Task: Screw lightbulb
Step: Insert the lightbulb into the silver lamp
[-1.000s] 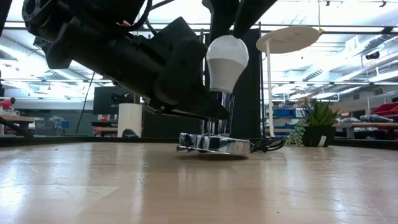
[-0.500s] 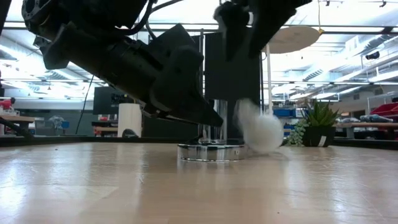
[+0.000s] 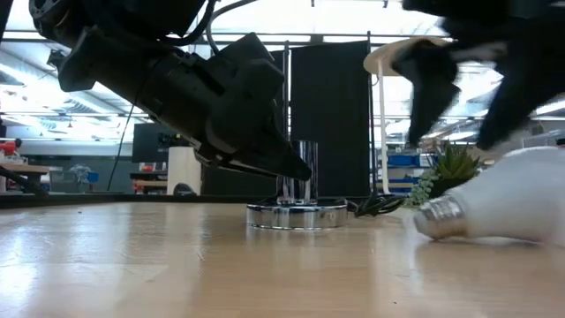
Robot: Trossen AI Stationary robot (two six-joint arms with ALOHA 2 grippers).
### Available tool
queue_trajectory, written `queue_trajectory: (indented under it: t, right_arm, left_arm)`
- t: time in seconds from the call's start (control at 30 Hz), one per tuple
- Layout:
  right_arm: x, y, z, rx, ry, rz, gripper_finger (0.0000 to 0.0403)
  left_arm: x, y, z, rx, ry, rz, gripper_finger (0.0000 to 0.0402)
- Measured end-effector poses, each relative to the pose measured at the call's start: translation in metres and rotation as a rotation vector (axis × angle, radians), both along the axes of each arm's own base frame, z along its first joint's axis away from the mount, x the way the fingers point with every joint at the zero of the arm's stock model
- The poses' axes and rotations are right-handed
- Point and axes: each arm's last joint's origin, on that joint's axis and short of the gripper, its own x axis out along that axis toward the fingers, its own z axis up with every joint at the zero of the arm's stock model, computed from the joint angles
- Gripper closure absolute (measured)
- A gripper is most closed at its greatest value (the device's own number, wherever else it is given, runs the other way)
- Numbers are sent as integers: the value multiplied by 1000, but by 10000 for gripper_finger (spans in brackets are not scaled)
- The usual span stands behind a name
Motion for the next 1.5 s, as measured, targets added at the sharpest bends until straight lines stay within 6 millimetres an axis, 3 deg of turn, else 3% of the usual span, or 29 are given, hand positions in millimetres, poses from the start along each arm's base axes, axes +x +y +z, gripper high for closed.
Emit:
queue_trajectory:
  t: [0.13, 0.3, 0.47, 0.73, 1.0, 1.5]
  right_arm:
    - [-26, 8, -23, -83, -51, -76, 51]
    - [-38, 2, -36, -174, -72, -176, 66]
    - [-37, 7, -10, -77, -187, -176, 90]
    - [-35, 11, -4, -16, -234, -154, 97]
    - [-33, 13, -3, 16, -241, -150, 76]
    - [-35, 20, 1, 89, -252, -136, 73]
  left_arm:
    - [1, 0, 0, -10, -11, 5, 218]
    - [4, -2, 4, -15, -26, 14, 218]
    - [4, -4, 5, -39, -41, 24, 218]
    - [4, -3, 6, -20, -52, 37, 213]
    - [6, 6, 3, -2, -20, 59, 145]
    - [-1, 8, 63, 141, -101, -35, 118]
